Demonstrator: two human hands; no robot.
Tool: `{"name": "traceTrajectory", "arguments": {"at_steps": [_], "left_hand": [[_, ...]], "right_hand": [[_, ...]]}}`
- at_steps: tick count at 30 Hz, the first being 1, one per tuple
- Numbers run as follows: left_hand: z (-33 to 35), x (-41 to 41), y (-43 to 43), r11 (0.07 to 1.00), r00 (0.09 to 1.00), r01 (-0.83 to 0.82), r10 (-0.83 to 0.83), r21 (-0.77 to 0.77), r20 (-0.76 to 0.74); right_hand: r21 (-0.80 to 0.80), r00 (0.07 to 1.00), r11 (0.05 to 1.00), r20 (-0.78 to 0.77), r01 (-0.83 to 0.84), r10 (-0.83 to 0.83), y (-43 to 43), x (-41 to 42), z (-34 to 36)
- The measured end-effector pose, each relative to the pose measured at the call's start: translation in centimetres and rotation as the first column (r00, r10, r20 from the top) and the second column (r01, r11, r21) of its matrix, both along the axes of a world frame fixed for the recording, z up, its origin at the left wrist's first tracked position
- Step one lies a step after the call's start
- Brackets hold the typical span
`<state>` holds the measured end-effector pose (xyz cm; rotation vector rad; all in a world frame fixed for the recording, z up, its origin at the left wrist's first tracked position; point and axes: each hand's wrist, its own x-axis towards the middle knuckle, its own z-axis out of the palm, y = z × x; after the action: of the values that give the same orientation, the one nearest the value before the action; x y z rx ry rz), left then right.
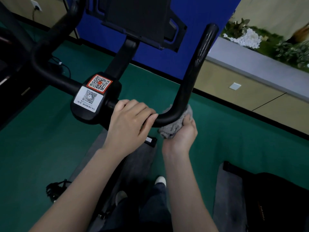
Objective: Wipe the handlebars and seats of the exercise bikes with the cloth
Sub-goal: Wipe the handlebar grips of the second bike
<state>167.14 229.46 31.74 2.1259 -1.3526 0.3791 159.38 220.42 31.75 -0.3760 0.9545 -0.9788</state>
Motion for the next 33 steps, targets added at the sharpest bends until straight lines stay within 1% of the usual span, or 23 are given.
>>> {"name": "traceTrajectory", "arguments": {"at_steps": [2,3,6,8,11,14,16,20,23,25,27,28,30,31,32,33], "left_hand": [[0.0,0.0,0.0,1.000,1.000,-0.005,0.005,-0.001,0.002],[0.0,0.0,-0.1,1.000,1.000,-0.009,0.009,0.001,0.005],[-0.1,0.1,0.0,1.000,1.000,-0.017,0.017,0.004,0.012],[-0.2,0.1,0.0,1.000,1.000,-0.008,0.008,0.001,0.014],[-0.3,0.1,0.0,1.000,1.000,-0.006,0.006,-0.006,0.016],[-0.4,0.1,-0.1,1.000,1.000,-0.014,0.015,-0.022,0.017],[-0.4,0.1,-0.1,0.999,1.000,-0.020,0.020,-0.029,0.021],[-0.7,0.0,-0.2,0.998,0.999,-0.029,0.030,-0.053,0.030],[-0.7,0.1,-0.3,0.998,0.999,-0.025,0.028,-0.062,0.037],[-0.7,0.1,-0.3,0.998,0.999,-0.026,0.028,-0.060,0.033],[-0.8,0.1,-0.3,0.998,0.999,-0.027,0.029,-0.061,0.028],[-0.8,0.1,-0.3,0.998,0.999,-0.029,0.030,-0.063,0.027],[-0.8,0.1,-0.3,0.997,0.999,-0.028,0.030,-0.067,0.030],[-0.8,0.2,-0.3,0.997,0.999,-0.027,0.030,-0.069,0.033],[-0.9,0.2,-0.3,0.997,0.999,-0.024,0.027,-0.068,0.036],[-0.8,0.3,-0.2,0.998,0.999,-0.021,0.023,-0.066,0.038]], "right_hand": [[-0.099,0.990,0.994,-0.126,0.056,-0.068,0.3,0.3,-0.2],[-0.178,0.974,0.981,-0.198,0.075,-0.110,0.8,0.4,-0.3],[-0.448,0.882,0.893,-0.400,0.048,-0.249,2.1,0.5,-0.8],[-0.549,0.819,0.836,-0.472,0.016,-0.326,1.9,0.5,-0.8],[-0.617,0.790,0.785,-0.509,-0.056,-0.343,-0.4,0.3,0.2],[-0.648,0.800,0.749,-0.519,-0.137,-0.302,-2.5,0.1,0.8],[-0.669,0.797,0.721,-0.529,-0.181,-0.291,-2.2,-0.4,0.6],[-0.733,0.771,0.618,-0.557,-0.283,-0.308,-0.7,-1.8,0.2],[-0.742,0.748,0.562,-0.593,-0.364,-0.299,-3.0,-1.4,1.1],[-0.737,0.715,0.516,-0.632,-0.437,-0.298,-4.5,-1.1,1.8],[-0.733,0.682,0.437,-0.666,-0.522,-0.302,-4.5,-1.3,2.2],[-0.728,0.663,0.372,-0.683,-0.577,-0.308,-4.1,-1.6,2.2],[-0.687,0.612,0.178,-0.715,-0.705,-0.336,-3.4,-2.3,2.4],[-0.640,0.584,0.078,-0.739,-0.764,-0.337,-3.6,-2.5,2.8],[-0.580,0.548,0.002,-0.770,-0.814,-0.326,-4.2,-2.5,3.5],[-0.517,0.506,-0.052,-0.803,-0.854,-0.316,-5.0,-2.3,4.3]]}}
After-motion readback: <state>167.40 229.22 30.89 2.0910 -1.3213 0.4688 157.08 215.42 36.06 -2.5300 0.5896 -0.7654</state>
